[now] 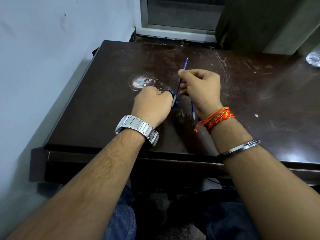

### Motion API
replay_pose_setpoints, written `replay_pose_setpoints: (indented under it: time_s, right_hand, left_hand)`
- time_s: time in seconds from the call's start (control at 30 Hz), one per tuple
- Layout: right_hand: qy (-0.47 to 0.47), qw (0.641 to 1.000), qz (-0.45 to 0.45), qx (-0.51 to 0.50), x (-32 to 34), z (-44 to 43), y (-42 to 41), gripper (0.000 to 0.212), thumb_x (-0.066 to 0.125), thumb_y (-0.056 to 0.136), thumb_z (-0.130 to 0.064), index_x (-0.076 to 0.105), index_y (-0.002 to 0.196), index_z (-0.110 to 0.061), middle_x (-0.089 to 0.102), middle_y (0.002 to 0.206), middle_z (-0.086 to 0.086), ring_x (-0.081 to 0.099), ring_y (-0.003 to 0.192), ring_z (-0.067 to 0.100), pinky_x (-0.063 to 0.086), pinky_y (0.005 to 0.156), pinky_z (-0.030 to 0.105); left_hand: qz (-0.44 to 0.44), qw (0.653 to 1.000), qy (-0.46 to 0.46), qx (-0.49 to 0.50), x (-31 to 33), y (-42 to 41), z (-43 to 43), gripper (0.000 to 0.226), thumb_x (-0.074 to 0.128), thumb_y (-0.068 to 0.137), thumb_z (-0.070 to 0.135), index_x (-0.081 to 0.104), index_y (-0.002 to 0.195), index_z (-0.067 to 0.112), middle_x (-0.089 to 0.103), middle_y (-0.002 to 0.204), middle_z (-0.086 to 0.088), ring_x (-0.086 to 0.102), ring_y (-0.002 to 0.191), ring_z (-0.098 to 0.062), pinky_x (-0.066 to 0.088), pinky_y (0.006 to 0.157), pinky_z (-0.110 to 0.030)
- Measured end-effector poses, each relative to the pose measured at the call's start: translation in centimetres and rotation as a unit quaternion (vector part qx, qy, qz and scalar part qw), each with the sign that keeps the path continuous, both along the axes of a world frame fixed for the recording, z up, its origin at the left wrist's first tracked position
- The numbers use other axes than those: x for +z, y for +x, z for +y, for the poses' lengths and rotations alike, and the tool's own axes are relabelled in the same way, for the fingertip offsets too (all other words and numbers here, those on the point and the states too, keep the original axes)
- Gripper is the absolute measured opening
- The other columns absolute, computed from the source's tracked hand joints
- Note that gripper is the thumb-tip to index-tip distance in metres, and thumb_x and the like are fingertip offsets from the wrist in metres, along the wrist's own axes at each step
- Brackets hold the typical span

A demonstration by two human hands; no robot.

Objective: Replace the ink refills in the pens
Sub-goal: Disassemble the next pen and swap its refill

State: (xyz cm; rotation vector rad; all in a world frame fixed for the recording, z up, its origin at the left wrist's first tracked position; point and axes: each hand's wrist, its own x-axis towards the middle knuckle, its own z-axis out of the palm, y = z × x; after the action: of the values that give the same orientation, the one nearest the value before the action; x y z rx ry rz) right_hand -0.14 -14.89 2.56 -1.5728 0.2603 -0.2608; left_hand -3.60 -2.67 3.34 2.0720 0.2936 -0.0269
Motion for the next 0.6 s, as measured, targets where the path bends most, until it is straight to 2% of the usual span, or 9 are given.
replay_pose_setpoints:
  time_s: [0.07,0.13,0.3,0.4,0.47,0.53,0.6]
  right_hand:
    - [-0.002,0.999,0.015,0.034,-0.1,0.5,-0.2,0.017,0.073,0.086,-0.014,0.071,0.07,-0.009,0.062,0.056,0.004,0.055,0.047,0.011,0.051,0.051,0.026]
    - [0.002,0.998,0.023,0.053,-0.2,0.8,-0.3,0.016,0.075,0.084,-0.013,0.071,0.07,-0.007,0.062,0.052,0.001,0.056,0.046,0.009,0.05,0.048,0.023]
    - [-0.007,0.997,0.037,0.071,-0.5,1.4,-0.4,0.021,0.076,0.084,-0.013,0.07,0.064,-0.009,0.061,0.046,-0.002,0.055,0.043,0.009,0.047,0.046,0.023]
    - [-0.018,0.996,0.041,0.08,-0.6,1.6,-0.5,0.02,0.076,0.084,-0.017,0.071,0.066,-0.01,0.064,0.05,0.0,0.057,0.045,0.011,0.05,0.05,0.027]
    - [-0.027,0.996,0.039,0.071,-0.5,1.6,-0.6,0.02,0.075,0.084,-0.02,0.071,0.068,-0.011,0.068,0.058,0.004,0.06,0.049,0.012,0.053,0.053,0.028]
    - [-0.027,0.997,0.039,0.053,-0.4,1.5,-0.6,0.019,0.073,0.085,-0.021,0.071,0.069,-0.011,0.069,0.063,0.006,0.061,0.052,0.012,0.055,0.054,0.028]
    - [-0.032,0.997,0.047,0.043,-0.4,1.5,-0.7,0.016,0.073,0.086,-0.02,0.071,0.073,-0.009,0.069,0.066,0.008,0.061,0.053,0.012,0.056,0.055,0.028]
  left_hand:
    - [-0.045,0.998,0.04,0.009,-0.1,0.0,0.4,0.023,0.063,0.074,0.035,0.067,0.062,0.016,0.058,0.052,0.009,0.053,0.05,-0.005,0.029,0.034,-0.01]
    - [-0.065,0.996,0.054,-0.008,-0.3,0.1,0.7,0.015,0.071,0.075,0.034,0.072,0.066,0.021,0.06,0.056,0.01,0.053,0.053,0.001,0.032,0.038,-0.004]
    - [-0.08,0.993,0.076,-0.031,-0.3,0.3,1.1,0.011,0.069,0.074,0.021,0.074,0.066,0.016,0.062,0.05,0.006,0.055,0.048,0.01,0.033,0.037,-0.005]
    - [-0.073,0.99,0.116,-0.018,-0.1,0.5,1.5,0.013,0.064,0.072,0.019,0.072,0.068,0.009,0.064,0.056,0.0,0.058,0.051,-0.006,0.033,0.033,-0.012]
    - [-0.055,0.987,0.149,-0.001,-0.1,0.6,2.0,0.014,0.063,0.069,0.016,0.065,0.066,0.003,0.058,0.055,-0.003,0.054,0.05,-0.015,0.032,0.031,-0.017]
    - [-0.036,0.985,0.168,0.011,-0.1,0.8,2.4,0.016,0.062,0.067,0.013,0.052,0.056,0.006,0.048,0.05,-0.001,0.046,0.044,-0.016,0.024,0.024,-0.015]
    - [-0.026,0.982,0.188,0.01,-0.1,0.9,2.5,0.027,0.062,0.067,0.01,0.04,0.051,0.011,0.042,0.047,0.0,0.042,0.042,-0.015,0.024,0.026,-0.016]
